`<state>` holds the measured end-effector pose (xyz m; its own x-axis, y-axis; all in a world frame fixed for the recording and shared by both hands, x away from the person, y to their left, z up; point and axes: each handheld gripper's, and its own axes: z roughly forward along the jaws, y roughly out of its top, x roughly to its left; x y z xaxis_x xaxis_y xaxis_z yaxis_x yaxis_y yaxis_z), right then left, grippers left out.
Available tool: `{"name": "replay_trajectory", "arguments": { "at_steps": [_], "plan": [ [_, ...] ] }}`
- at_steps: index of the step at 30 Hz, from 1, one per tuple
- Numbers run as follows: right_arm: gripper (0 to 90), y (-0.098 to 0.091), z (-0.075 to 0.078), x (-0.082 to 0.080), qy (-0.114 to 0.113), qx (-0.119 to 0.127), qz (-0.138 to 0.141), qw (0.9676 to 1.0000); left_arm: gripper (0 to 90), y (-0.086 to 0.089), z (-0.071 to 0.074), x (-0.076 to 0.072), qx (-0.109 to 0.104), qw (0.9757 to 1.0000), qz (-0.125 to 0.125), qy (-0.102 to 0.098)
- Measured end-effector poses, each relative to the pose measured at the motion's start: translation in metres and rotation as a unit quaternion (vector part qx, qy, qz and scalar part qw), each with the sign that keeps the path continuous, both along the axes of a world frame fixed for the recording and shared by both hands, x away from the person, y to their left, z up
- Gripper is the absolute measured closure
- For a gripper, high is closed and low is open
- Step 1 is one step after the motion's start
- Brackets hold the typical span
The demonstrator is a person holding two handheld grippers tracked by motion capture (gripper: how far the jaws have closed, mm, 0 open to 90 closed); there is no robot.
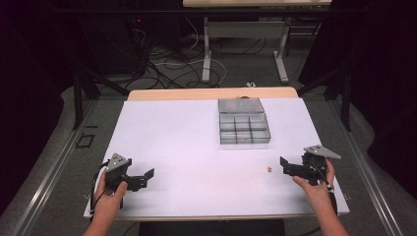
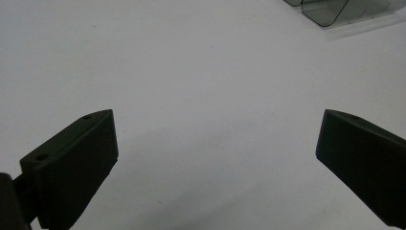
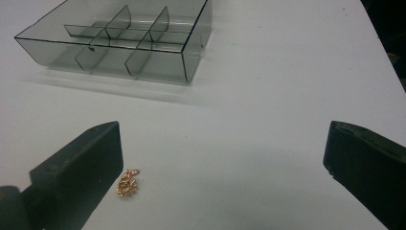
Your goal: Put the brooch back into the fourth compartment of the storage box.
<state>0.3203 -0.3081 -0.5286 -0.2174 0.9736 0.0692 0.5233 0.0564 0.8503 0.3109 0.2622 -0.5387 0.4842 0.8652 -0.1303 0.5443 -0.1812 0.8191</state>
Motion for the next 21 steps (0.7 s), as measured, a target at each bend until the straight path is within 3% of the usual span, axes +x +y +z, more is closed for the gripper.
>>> {"name": "replay_trajectory", "arguments": {
  "at_steps": [8,14,21],
  "plan": [
    [0.0,0.007,0.001,0.000,0.005,-0.003,0.010,0.9999,1.1,0.001,0.001,0.000,-0.001,1.0000,0.007,0.001],
    [0.0,0.015,0.001,0.001,0.009,-0.023,0.032,0.9992,1.6,0.002,0.001,0.000,-0.004,0.9999,0.012,0.003],
    [0.0,0.030,-0.001,0.001,0.018,-0.027,0.066,0.9973,1.6,0.001,0.002,-0.002,0.009,0.9999,0.013,0.003]
  ]
}}
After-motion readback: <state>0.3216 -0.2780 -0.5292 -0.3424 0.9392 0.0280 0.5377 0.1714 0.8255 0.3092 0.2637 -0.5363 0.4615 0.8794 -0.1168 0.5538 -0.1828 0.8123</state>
